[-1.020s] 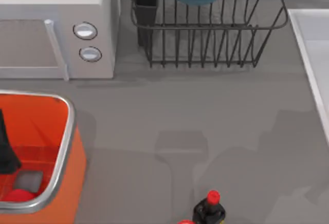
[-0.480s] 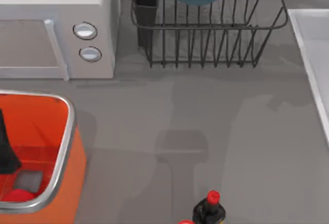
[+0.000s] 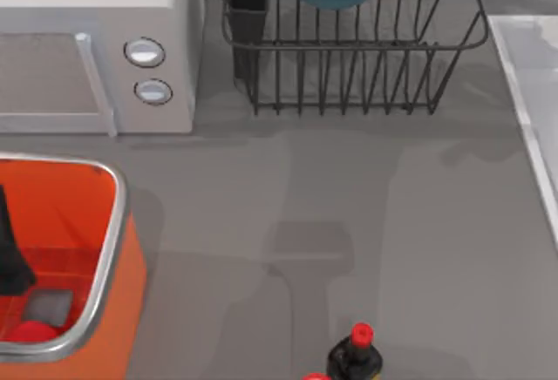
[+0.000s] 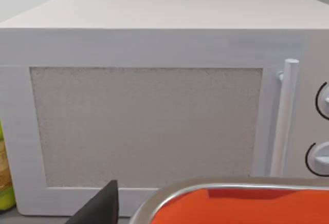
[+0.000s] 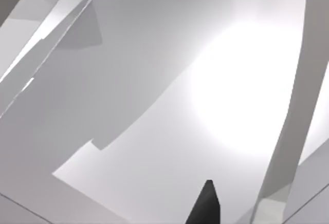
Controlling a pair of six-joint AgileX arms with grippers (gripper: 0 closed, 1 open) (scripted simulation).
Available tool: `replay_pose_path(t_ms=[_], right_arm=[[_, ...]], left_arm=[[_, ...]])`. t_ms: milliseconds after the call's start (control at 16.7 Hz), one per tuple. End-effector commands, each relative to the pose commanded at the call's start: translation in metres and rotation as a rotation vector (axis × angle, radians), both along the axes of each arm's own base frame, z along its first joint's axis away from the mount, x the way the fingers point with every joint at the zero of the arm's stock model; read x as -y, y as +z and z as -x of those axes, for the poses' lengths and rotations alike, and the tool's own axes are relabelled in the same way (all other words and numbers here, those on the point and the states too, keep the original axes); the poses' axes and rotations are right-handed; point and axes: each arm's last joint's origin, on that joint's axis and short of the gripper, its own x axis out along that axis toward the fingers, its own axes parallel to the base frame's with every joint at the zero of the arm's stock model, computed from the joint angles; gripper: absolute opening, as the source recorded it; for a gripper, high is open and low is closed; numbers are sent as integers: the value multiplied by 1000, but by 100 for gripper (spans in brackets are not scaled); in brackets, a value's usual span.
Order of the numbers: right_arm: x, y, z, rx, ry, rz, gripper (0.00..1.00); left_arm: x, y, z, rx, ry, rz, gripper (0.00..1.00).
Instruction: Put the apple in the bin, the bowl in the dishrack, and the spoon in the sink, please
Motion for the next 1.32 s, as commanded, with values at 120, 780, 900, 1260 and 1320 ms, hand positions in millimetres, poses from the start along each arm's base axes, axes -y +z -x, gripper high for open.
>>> replay_pose_path(t_ms=[120, 780, 900, 1260, 1320], right_arm=[[3, -1, 0, 0, -6, -1, 0], [1, -45, -2, 0, 0, 0, 0], [1, -45, -2, 0, 0, 0, 8], [1, -45, -2, 0, 0, 0, 53], [1, -45, -2, 0, 0, 0, 60]], left_arm=[[0, 0, 0, 0, 0, 0, 100], [0, 0, 0, 0, 0, 0, 100], [0, 0, 0, 0, 0, 0, 100], [0, 0, 0, 0, 0, 0, 100], [0, 0, 0, 0, 0, 0, 100]])
